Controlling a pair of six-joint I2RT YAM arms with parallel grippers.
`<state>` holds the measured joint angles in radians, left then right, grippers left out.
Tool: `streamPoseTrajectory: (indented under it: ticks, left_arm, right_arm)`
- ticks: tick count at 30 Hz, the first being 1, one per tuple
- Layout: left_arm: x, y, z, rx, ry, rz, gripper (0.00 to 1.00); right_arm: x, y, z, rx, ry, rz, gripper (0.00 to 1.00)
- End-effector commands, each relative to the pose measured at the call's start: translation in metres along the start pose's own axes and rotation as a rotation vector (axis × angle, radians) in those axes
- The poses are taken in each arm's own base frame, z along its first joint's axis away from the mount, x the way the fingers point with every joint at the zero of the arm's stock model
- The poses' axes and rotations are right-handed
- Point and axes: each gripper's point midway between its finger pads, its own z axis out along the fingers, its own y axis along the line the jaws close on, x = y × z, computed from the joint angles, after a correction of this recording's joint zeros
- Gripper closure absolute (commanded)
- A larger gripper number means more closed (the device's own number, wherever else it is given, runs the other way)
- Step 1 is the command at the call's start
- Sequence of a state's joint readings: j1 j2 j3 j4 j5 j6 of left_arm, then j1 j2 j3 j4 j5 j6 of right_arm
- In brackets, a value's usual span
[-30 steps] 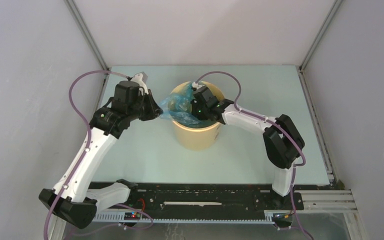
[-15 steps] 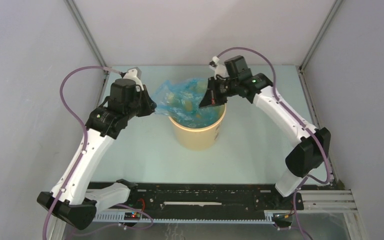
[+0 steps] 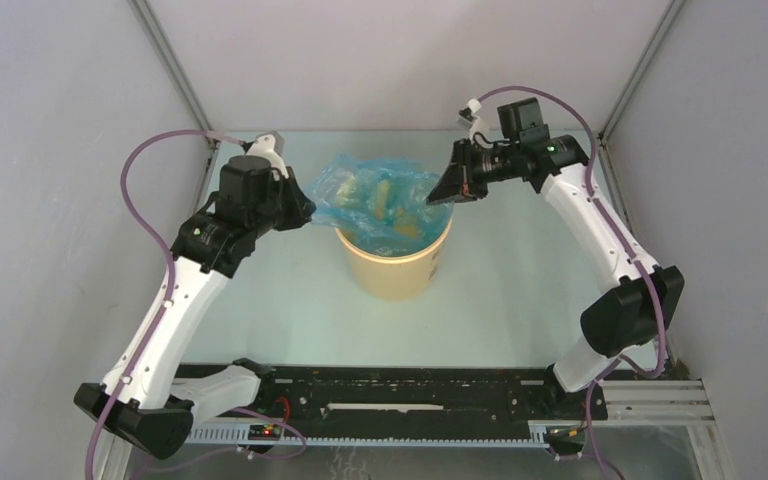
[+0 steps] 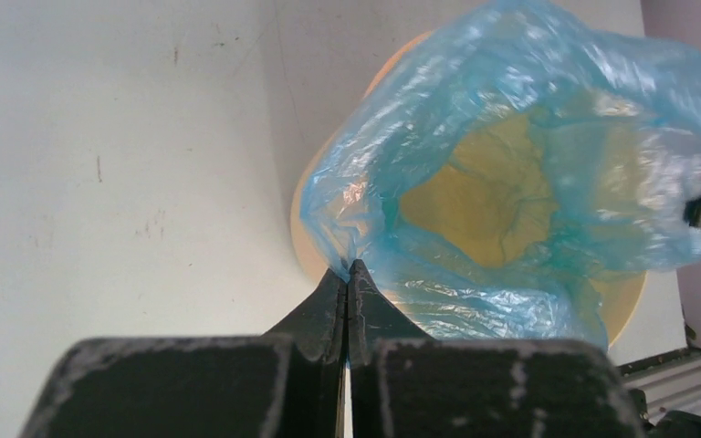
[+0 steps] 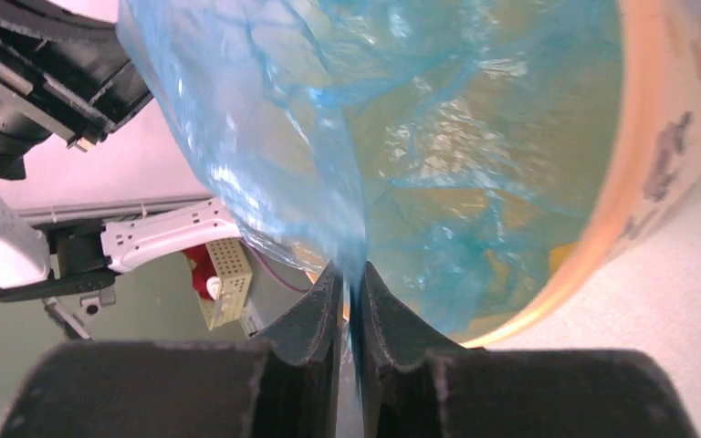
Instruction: Put the trash bags into the trash bin
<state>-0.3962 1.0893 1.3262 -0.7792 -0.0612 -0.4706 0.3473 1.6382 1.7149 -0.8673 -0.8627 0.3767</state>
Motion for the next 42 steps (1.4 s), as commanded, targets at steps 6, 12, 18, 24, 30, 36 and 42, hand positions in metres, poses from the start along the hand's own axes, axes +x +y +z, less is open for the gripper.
streamPoseTrajectory:
  ticks: [6,12,18,24,30,36,42]
  left_arm:
    - [-0.019,-0.032,-0.018,0.163,-0.060,-0.031,1.00]
    - [-0.018,-0.035,-0.021,0.178,-0.057,-0.038,1.00]
    - [-0.019,-0.033,-0.024,0.173,-0.058,-0.030,1.00]
    - [-0.019,-0.031,-0.027,0.164,-0.053,-0.029,1.00]
    - [-0.012,-0.028,-0.026,0.155,-0.035,-0.034,1.00]
    - [-0.014,-0.029,-0.029,0.162,-0.037,-0.067,1.00]
    - [-0.017,-0.027,-0.020,0.203,-0.011,-0.227,1.00]
  right_arm:
    - [-0.035,0.010,-0.020,0.375,-0.283,-0.441,0.24]
    - [-0.048,0.042,-0.014,0.383,-0.374,-0.599,0.12]
    - [-0.047,0.033,0.016,0.425,-0.383,-0.697,0.11]
    - [-0.037,0.040,0.035,0.360,-0.338,-0.858,0.12]
    - [-0.032,0.044,0.053,0.280,-0.276,-0.921,0.11]
    - [-0.067,0.028,0.059,0.482,-0.329,-0.841,0.37]
    - [-0.061,0.060,0.025,0.355,-0.296,-0.630,1.00]
